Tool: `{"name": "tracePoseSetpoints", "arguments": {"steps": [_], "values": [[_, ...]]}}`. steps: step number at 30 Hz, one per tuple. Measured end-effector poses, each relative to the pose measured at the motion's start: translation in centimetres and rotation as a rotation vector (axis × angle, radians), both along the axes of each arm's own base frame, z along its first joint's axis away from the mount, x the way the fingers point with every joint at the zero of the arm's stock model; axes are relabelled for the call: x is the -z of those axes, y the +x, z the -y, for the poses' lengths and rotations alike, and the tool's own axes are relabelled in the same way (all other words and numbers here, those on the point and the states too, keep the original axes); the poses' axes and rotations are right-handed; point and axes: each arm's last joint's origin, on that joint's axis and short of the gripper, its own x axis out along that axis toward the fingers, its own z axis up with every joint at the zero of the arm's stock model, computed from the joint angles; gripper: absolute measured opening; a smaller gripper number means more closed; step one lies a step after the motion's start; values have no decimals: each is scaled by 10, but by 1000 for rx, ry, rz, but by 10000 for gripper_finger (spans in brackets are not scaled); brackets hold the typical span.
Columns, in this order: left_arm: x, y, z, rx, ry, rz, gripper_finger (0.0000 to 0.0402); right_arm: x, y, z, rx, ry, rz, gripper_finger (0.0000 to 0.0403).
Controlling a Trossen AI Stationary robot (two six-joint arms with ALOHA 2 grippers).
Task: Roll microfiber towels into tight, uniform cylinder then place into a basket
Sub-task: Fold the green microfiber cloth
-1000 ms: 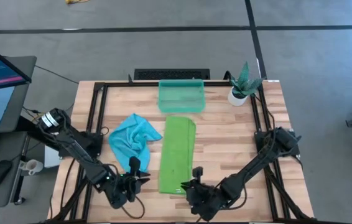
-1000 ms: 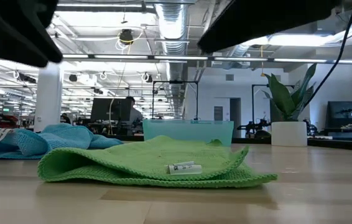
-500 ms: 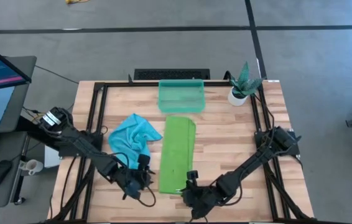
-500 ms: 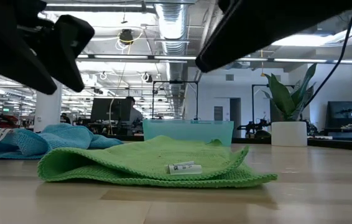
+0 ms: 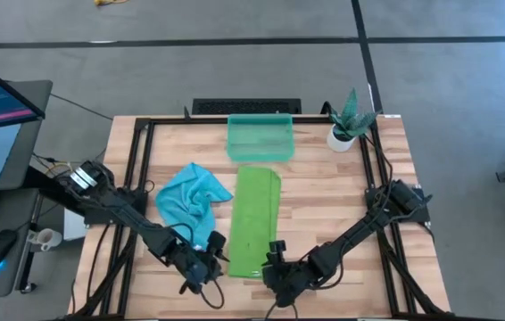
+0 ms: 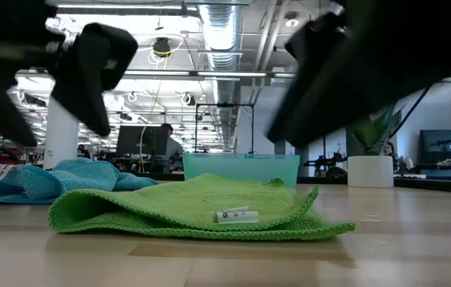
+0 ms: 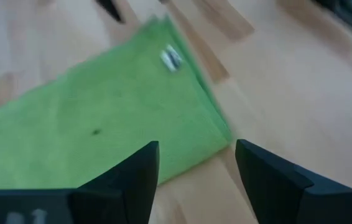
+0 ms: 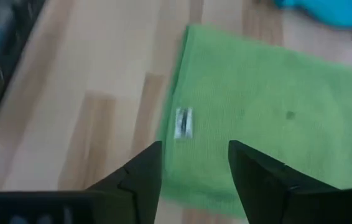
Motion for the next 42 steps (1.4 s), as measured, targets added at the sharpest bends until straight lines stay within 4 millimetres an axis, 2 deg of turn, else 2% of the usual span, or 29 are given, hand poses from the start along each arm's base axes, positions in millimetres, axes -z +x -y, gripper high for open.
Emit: {"name": "tracePoseSetpoints", "arguments": {"steps": [6,15,23,30,36,42], "values": [[8,11,3,7,31,-4,206,9,-5,2,-23,22,-30,206],[12,20,-7,19,1,-40,205,12,-1,8,-19,48,-31,206],[23,26,-15,31,-6,-84,205,41,9,11,-54,62,-88,205],[34,35,-21,54,-71,-130,205,44,11,15,-37,84,-133,199],[38,40,-27,49,-101,-149,196,46,10,16,-34,77,-153,153],[39,42,-31,45,-106,-146,132,48,9,18,-25,56,-168,64]]}}
